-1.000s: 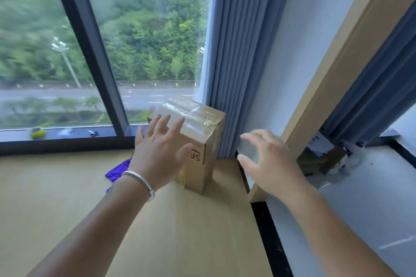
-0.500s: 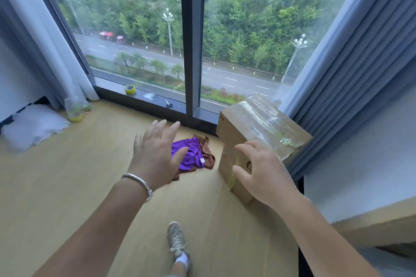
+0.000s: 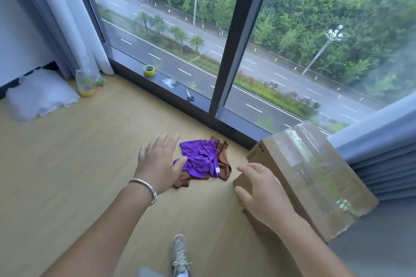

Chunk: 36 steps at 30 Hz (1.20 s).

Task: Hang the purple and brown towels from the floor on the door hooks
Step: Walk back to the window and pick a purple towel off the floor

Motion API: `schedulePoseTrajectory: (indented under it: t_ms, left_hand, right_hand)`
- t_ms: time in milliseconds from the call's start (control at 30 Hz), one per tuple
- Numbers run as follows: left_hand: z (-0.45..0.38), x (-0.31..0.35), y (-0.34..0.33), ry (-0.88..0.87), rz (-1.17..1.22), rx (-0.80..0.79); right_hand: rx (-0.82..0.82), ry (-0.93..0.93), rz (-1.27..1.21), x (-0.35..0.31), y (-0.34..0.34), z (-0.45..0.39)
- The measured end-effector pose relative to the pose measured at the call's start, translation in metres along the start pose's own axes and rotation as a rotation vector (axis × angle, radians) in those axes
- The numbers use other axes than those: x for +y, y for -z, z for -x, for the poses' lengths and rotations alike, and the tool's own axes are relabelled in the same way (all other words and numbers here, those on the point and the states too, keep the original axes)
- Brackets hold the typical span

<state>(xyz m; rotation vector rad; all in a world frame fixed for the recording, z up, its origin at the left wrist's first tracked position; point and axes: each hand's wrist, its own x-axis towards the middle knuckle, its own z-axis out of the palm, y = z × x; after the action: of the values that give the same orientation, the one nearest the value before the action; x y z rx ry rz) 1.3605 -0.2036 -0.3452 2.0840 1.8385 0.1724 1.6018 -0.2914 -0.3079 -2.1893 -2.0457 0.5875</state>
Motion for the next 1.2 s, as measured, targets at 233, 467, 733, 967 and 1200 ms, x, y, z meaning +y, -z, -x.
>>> schedulePoseTrajectory:
  t_ms: [233,467,733,967,1200]
  left_hand:
    - [-0.071,-0.022,-0.037,-0.003,-0.014,-0.085]
    - [-0.154,-0.03,-0.085,0.031,0.004,-0.149]
    - [-0.283,-0.062,-0.182,0.156,0.055,-0.228]
    - [-0.37,-0.114,-0.319,0.189,0.129,-0.317]
    - [-0.414,-0.179,-0.49,0.116,0.13,-0.433]
  right_hand:
    - [-0.141,0.031,0.022,0.009,-0.043,-0.087]
    - [-0.175,0.078,-0.004,0.035,-0.079,-0.193]
    - [-0.239,0.061,-0.107,0.08,-0.155,-0.368]
    - [-0.353,0.006,-0.019,0.126,-0.277,-0.489]
    - [-0.473,0.002,0.126,0.196,-0.44,-0.547]
